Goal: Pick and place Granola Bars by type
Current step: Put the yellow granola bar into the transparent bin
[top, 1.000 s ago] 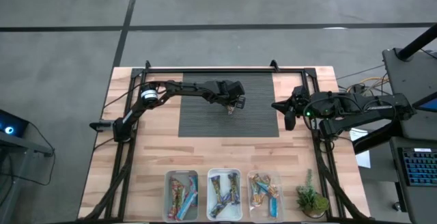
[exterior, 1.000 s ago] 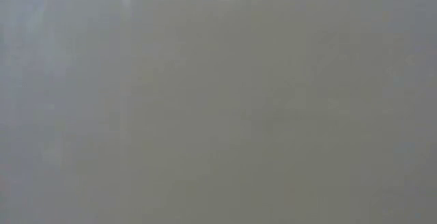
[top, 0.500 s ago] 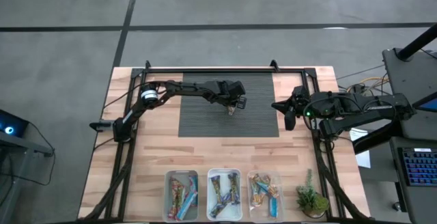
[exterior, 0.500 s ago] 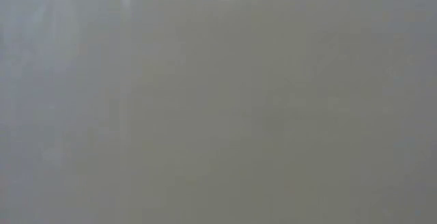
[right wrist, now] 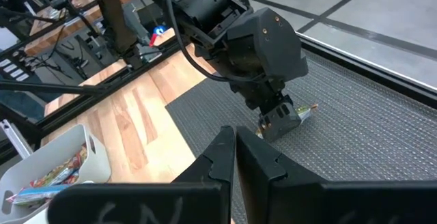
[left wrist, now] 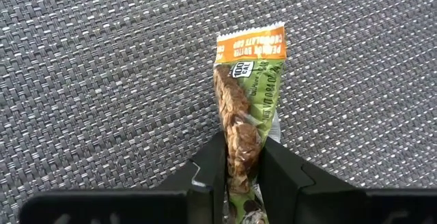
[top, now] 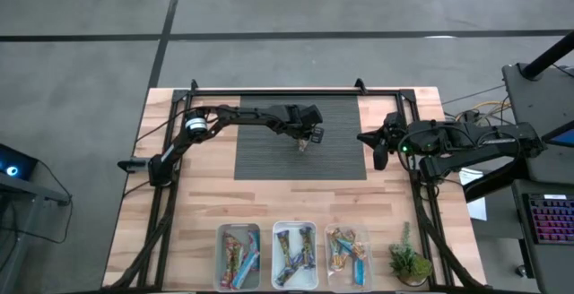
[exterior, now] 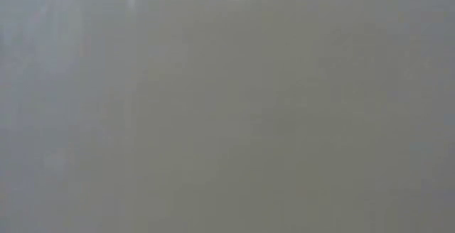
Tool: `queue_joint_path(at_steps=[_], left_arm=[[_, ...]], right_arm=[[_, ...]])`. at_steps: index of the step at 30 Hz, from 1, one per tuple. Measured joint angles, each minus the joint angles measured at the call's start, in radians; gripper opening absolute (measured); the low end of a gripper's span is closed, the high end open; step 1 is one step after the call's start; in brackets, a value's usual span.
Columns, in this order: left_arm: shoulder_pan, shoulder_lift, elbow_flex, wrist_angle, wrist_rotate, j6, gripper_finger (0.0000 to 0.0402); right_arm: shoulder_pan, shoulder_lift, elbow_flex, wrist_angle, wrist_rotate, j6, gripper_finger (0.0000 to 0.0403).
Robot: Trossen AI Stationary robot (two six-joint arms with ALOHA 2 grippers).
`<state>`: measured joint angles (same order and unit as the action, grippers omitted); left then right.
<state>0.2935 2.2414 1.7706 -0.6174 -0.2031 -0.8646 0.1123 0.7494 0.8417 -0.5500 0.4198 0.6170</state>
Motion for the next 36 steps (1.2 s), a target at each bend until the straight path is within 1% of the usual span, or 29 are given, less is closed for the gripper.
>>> queue_joint_path(at_steps=[3, 10, 18, 22, 29, 34, 36], left_arm=[[0.000, 0.000, 0.000, 0.001, 0.000, 0.000, 0.0055], [0.000, 0.000, 0.000, 0.002, -0.003, -0.001, 0.0037], [0.001, -0.018, 0.000, 0.002, 0.032, 0.003, 0.0038], [0.002, -0.054, 0.002, -0.004, 0.026, 0.035, 0.0038], [0.004, -0.126, 0.002, -0.082, 0.031, 0.082, 0.0039], [-0.016, -0.205, 0.001, -0.120, 0.084, 0.085, 0.0039], [-0.029, -0.233, 0.000, -0.153, 0.089, 0.085, 0.0039]], right_arm=[[0.000, 0.000, 0.000, 0.000, 0.000, 0.000, 0.0008], [0.000, 0.000, 0.000, 0.000, 0.002, 0.000, 0.0008], [0.000, 0.000, 0.000, 0.000, 0.002, 0.000, 0.0008], [0.000, 0.000, 0.000, 0.000, 0.002, 0.000, 0.0008], [0.000, 0.000, 0.000, -0.007, 0.003, 0.000, 0.0008], [0.000, 0.000, 0.000, -0.032, 0.002, 0.006, 0.0008], [0.000, 0.000, 0.000, -0.034, 0.003, 0.007, 0.0008]])
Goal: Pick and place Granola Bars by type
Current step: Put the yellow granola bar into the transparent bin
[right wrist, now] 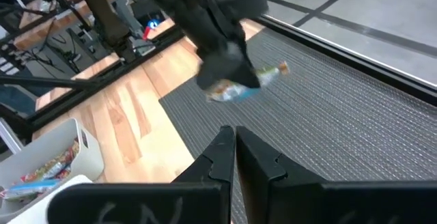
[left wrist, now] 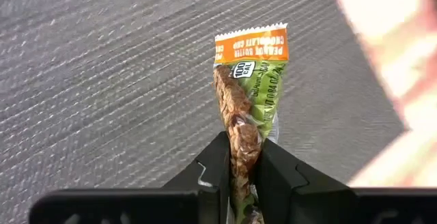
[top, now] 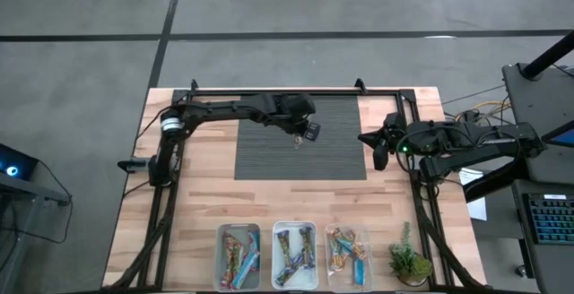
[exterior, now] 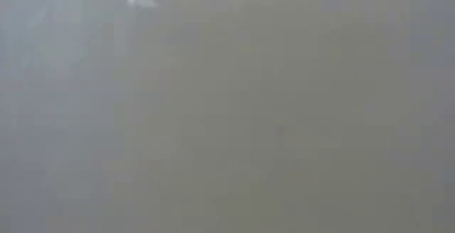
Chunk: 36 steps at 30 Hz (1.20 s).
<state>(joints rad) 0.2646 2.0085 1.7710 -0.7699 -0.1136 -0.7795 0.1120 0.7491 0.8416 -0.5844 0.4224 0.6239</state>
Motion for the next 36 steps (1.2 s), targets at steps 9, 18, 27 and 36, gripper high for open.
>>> queue_joint_path(at_steps=[9, 18, 27, 36], left_arm=[[-0.064, -0.132, -0.006, -0.043, 0.002, -0.062, 0.0039], [-0.164, -0.198, -0.007, -0.059, 0.026, -0.169, 0.0039], [-0.271, -0.195, -0.009, 0.111, 0.014, -0.169, 0.0039], [-0.374, -0.189, -0.010, 0.313, -0.024, -0.217, 0.0039]], right_arm=[[-0.008, -0.001, 0.000, -0.032, 0.006, -0.003, 0.0008], [-0.008, -0.015, 0.000, -0.059, -0.064, -0.001, 0.0008], [-0.009, -0.126, 0.000, -0.181, -0.277, -0.144, 0.0008], [-0.009, -0.241, 0.000, -0.208, -0.298, -0.129, 0.0008]])
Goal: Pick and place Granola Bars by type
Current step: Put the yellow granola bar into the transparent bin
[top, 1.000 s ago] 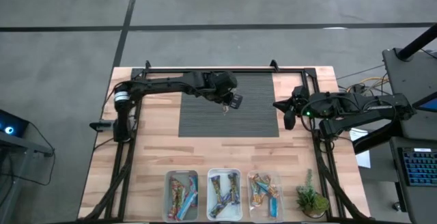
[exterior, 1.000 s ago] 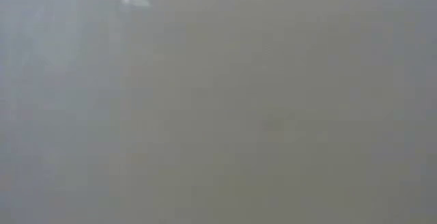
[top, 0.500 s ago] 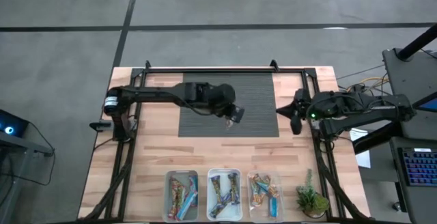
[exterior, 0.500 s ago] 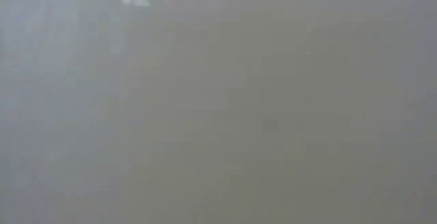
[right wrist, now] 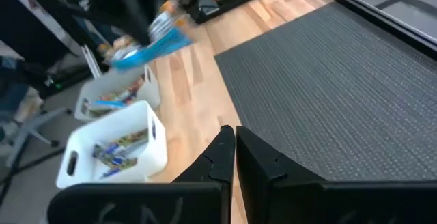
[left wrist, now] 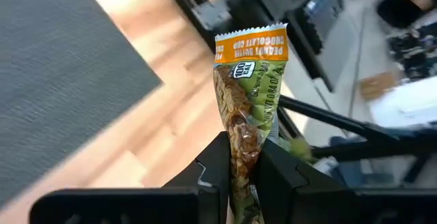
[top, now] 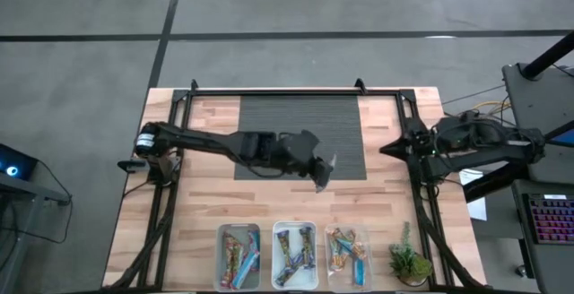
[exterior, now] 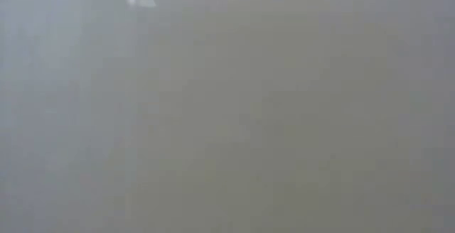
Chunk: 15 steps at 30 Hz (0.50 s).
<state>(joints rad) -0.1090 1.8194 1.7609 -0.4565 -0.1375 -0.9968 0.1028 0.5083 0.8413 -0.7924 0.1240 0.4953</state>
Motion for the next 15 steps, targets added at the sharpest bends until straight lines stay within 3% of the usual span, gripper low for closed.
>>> queue_joint_path(at_steps=[8, 15], left_arm=[[-0.142, 0.011, 0.000, 0.039, -0.065, -0.076, 0.0039], [-0.295, 0.056, 0.000, 0.117, -0.201, -0.200, 0.0039]], right_arm=[[0.000, -0.011, 0.000, -0.019, 0.029, 0.027, 0.0008], [0.000, 0.005, 0.000, -0.028, 0.061, 0.028, 0.0009]])
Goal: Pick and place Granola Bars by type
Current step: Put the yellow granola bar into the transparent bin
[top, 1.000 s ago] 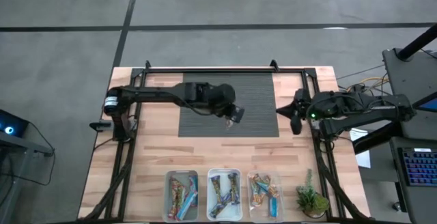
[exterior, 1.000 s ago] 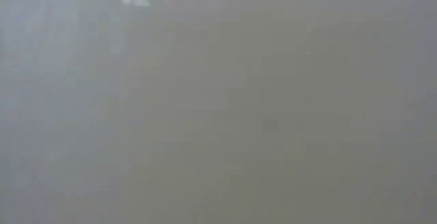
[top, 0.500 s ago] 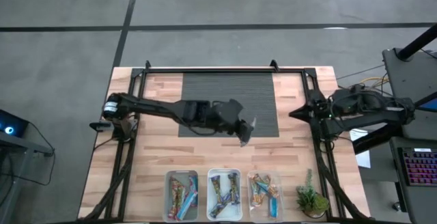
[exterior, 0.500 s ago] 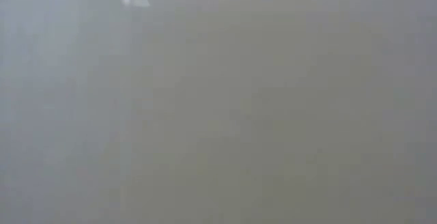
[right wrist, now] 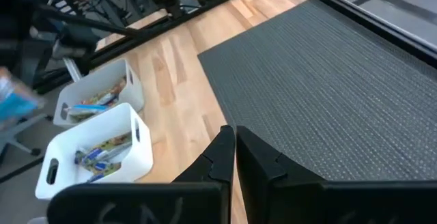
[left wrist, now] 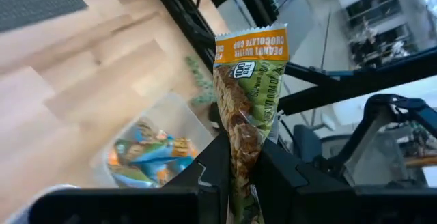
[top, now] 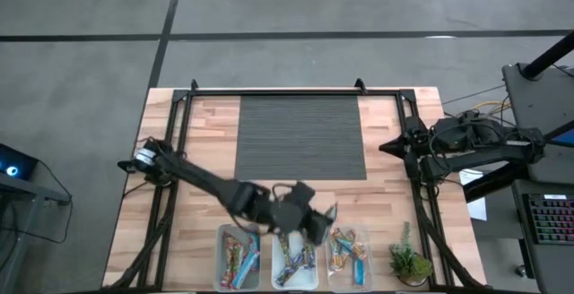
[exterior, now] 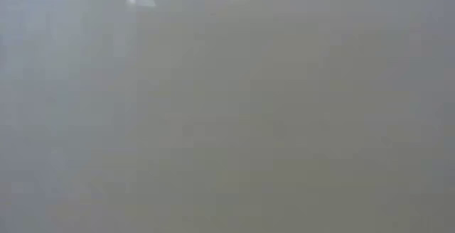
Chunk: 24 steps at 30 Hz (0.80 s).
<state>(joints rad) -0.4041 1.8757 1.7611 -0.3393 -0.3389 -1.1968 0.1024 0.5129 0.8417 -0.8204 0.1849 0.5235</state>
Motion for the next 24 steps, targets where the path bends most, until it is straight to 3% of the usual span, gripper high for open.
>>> queue_joint_path(at_steps=[7, 13, 20, 24], left_arm=[[-0.077, 0.116, 0.000, 0.235, -0.138, -0.164, 0.0039], [-0.100, 0.262, 0.029, 0.476, -0.166, -0.297, 0.0039], [-0.106, 0.435, 0.215, 0.486, -0.196, -0.412, 0.0039], [-0.101, 0.505, 0.362, 0.354, -0.195, -0.433, 0.0039]], right_arm=[[0.000, 0.006, 0.000, -0.006, 0.001, 0.023, 0.0009], [0.000, 0.007, 0.000, -0.018, 0.001, 0.018, 0.0009], [0.000, 0.006, 0.000, -0.022, 0.001, -0.014, 0.0009], [0.000, 0.006, 0.000, -0.022, 0.001, -0.016, 0.0009]])
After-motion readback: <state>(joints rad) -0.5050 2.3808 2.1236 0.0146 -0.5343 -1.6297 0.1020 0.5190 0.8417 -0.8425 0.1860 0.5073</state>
